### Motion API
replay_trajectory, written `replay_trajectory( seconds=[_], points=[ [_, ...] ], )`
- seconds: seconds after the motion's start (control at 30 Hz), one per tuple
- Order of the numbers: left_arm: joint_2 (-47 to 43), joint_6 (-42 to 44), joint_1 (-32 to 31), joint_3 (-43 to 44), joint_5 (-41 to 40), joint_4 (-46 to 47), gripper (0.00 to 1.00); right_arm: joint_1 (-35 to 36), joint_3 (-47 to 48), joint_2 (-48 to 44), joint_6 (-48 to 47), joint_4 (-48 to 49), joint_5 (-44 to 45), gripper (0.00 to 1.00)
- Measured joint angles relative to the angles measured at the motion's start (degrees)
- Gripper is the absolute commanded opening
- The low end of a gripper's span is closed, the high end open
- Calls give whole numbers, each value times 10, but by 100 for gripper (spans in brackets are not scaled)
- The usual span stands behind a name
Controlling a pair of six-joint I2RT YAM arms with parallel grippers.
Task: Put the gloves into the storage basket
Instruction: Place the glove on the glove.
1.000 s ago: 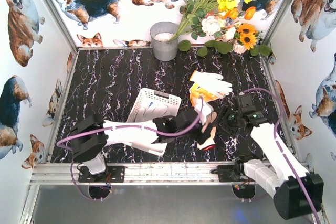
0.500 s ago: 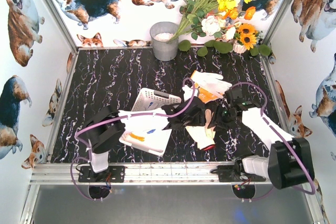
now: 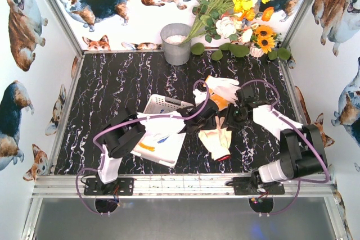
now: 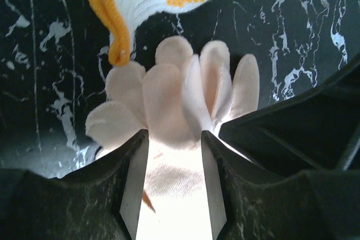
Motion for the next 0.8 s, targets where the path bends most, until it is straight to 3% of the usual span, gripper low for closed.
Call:
replay_trajectory(
  seconds=[0.23, 0.37, 0.63, 0.8],
  points=[
    [25, 13, 13, 18, 16, 15, 37, 0, 17, 43, 1, 33, 14, 35],
    [28, 24, 15, 25, 22, 23, 31, 0, 25, 63, 0, 46, 17, 33],
    [53, 51, 17, 46, 33, 37, 3, 0, 30, 78, -2, 53, 17, 8],
    [55, 63, 18, 46, 30, 35, 0, 0, 30, 65, -2, 43, 17, 5]
  ],
)
